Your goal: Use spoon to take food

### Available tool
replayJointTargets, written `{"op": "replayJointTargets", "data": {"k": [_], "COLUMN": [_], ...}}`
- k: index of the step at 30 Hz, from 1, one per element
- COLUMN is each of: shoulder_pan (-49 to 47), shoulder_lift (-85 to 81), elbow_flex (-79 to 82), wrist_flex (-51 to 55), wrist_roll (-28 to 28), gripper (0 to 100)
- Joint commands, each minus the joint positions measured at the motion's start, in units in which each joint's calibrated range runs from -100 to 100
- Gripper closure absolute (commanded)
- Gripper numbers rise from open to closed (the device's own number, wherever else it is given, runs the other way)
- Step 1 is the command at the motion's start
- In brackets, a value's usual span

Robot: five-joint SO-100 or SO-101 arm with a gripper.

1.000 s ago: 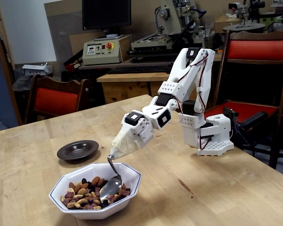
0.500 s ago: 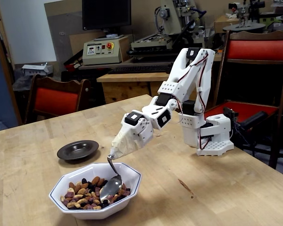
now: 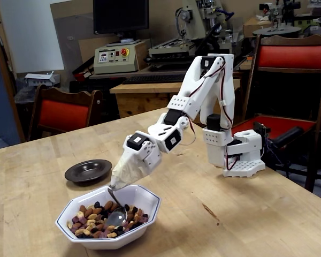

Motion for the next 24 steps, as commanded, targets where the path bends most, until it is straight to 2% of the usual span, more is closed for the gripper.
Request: {"op": "replayJointTargets", "data": {"k": [1, 19, 24], "shoulder_pan": [0.1, 3.0, 3.0], "shoulder_lift": [2.7, 2.8, 2.8], "elbow_flex": [-7.5, -9.8, -9.6], "wrist_flex": [-0.5, -0.9, -7.0], "wrist_roll": [-0.3, -0.3, -0.3], "gripper": [96, 96, 96]}}
